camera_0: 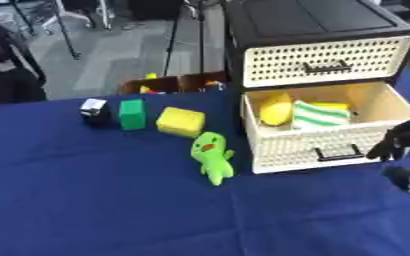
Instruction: Pick up objects from table and place into drawer.
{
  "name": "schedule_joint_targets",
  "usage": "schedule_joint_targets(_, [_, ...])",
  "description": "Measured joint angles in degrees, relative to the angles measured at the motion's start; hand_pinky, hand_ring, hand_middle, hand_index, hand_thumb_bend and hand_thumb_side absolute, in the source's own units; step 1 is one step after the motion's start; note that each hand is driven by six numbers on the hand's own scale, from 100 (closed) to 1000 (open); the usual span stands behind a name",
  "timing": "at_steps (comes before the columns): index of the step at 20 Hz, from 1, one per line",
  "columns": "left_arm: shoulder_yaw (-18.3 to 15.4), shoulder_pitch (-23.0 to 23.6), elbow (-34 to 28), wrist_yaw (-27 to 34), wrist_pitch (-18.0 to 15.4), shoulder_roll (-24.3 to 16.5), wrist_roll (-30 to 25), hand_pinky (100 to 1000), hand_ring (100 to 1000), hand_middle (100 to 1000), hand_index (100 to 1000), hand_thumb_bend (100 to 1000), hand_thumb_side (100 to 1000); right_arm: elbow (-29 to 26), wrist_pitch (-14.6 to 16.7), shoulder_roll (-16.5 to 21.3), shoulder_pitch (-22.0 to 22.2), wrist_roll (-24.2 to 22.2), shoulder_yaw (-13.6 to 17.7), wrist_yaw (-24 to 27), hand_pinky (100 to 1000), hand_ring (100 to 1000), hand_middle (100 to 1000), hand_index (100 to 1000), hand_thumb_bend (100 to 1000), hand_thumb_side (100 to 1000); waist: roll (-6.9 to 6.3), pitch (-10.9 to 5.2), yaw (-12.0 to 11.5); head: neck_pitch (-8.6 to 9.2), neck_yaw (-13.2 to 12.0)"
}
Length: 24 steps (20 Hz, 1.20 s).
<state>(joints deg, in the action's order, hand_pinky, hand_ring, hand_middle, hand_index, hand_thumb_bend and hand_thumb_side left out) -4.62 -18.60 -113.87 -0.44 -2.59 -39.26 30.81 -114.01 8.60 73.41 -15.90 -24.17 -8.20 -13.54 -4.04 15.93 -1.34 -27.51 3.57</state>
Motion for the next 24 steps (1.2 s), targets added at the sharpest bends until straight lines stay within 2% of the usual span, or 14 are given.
schedule_joint_targets(5, [0.23, 0.0, 0.0, 0.24, 0.28, 0.52, -0.36, 421, 607, 713, 948, 542, 928, 0.0, -3.35, -0.11, -2.02, -4.16, -1.44, 2.28, 467, 658, 673, 846, 195, 1000, 0.28, 0.07, -0.5, 0.02, 0.66])
schedule_joint_targets(7, [0.23, 0.04, 0.0, 0.39, 0.41, 0.77, -0.49, 419, 605, 711, 948, 541, 926, 0.0, -5.24, -0.34, -3.05, -5.5, -1.84, 3.02, 471, 663, 673, 847, 158, 1000, 0.29, 0.24, -0.69, 0.22, 1.0])
schedule_joint_targets(12, [0.23, 0.33, 0.0, 0.48, 0.69, 1.32, -0.7, 414, 602, 708, 946, 533, 929, 0.0, -9.27, -1.21, -5.24, -8.13, -2.81, 4.68, 473, 677, 673, 839, 153, 1000, 0.29, 0.55, -1.18, 0.51, 1.59])
schedule_joint_targets(15, [0.23, 0.34, 0.0, 0.6, 0.91, 1.48, -0.77, 411, 600, 706, 946, 530, 933, 0.0, -11.7, -1.64, -5.98, -9.95, -3.58, 5.27, 484, 705, 696, 842, 112, 1000, 0.32, 0.75, -1.57, 0.63, 2.09])
schedule_joint_targets(24, [0.23, 0.33, 0.0, 0.89, 1.44, 2.01, -0.8, 406, 598, 703, 944, 531, 930, 0.0, -19.85, -2.86, -7.55, -12.85, -4.9, 8.6, 489, 724, 725, 834, 100, 1000, 0.37, 1.28, -2.31, 0.93, 3.09])
